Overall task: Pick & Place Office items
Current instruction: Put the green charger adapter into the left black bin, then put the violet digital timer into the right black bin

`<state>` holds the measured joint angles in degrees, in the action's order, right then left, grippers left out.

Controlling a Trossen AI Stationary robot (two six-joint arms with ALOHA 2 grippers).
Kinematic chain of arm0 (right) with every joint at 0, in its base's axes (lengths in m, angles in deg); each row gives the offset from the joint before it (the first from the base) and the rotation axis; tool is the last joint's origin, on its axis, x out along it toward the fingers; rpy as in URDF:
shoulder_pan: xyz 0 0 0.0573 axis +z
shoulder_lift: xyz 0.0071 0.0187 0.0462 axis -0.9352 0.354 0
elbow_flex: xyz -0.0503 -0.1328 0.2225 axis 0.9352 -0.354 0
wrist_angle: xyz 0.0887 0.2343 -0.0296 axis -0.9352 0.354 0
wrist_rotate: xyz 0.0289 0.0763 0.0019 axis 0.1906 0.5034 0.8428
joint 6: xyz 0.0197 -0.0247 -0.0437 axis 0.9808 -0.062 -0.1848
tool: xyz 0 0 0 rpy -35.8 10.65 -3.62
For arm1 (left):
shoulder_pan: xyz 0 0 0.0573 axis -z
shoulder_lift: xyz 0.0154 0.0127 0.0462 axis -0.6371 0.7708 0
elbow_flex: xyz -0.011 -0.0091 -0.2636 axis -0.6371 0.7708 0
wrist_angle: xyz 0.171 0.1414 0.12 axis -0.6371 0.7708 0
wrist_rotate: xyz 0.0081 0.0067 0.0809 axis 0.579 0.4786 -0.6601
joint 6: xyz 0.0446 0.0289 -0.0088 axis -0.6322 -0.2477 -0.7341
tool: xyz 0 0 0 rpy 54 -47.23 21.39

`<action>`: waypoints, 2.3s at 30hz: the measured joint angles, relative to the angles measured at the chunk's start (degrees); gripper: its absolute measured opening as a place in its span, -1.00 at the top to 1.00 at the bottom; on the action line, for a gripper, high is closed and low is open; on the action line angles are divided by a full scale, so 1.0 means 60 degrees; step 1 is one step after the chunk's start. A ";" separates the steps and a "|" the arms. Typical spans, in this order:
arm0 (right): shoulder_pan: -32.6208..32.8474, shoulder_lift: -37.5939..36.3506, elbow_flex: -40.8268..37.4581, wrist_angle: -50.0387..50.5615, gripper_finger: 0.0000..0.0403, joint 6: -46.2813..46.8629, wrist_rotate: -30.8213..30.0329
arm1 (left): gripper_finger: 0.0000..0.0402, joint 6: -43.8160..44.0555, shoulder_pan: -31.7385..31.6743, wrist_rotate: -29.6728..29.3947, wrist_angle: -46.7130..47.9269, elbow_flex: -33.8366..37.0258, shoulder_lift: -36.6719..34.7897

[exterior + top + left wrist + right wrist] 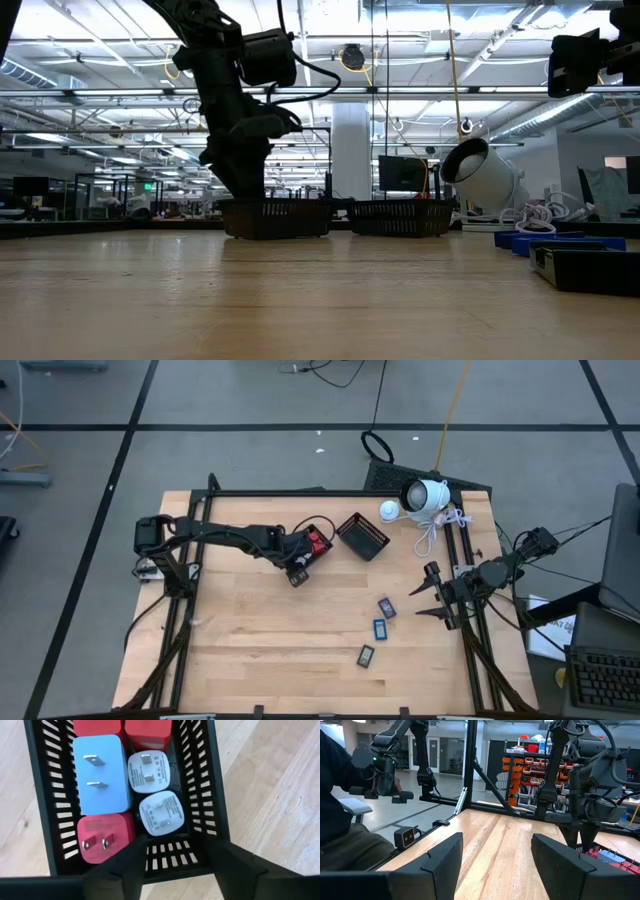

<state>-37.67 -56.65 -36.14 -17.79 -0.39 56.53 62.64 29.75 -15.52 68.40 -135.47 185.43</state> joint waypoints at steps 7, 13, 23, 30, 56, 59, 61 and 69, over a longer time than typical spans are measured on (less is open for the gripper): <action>0.0000 0.0000 -0.0003 0.0000 -0.11 0.0003 -0.0003 | -0.29 -0.0459 -0.0127 0.0187 -0.0018 0.0000 -0.0015; 0.0001 0.0001 -0.0001 -0.0002 -0.11 0.0003 -0.0002 | -0.39 -0.0371 -0.0396 0.1121 0.0287 0.0000 -0.0715; 0.0000 0.0004 -0.0001 0.0000 -0.11 0.0002 -0.0001 | -0.37 -0.1870 -0.0495 0.1298 0.0390 -0.0007 -0.3262; 0.0000 0.0004 -0.0001 0.0002 -0.11 0.0003 0.0000 | -0.31 -0.2585 -0.0493 0.1297 0.0374 -0.0011 -0.4665; 0.0000 0.0000 -0.0003 0.0001 -0.11 0.0003 0.0000 | -0.25 -0.3034 0.0231 0.1807 -0.3847 0.4257 -0.9983; 0.0000 0.0000 -0.0003 -0.0002 -0.11 0.0003 -0.0002 | -0.24 -0.2659 0.0233 0.1802 -0.4205 0.5083 -1.1019; 0.0000 0.0002 -0.0002 0.0000 -0.11 0.0003 -0.0001 | -0.25 -0.2452 0.0233 0.1805 -0.4647 0.5600 -1.1663; 0.0000 0.0000 0.0000 0.0000 -0.11 0.0003 0.0000 | -0.34 -0.2365 0.0541 0.1802 -0.5966 0.7348 -1.3706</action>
<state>-37.67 -56.65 -36.14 -17.79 -0.37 56.53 48.45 32.99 -4.71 32.61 -91.38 103.19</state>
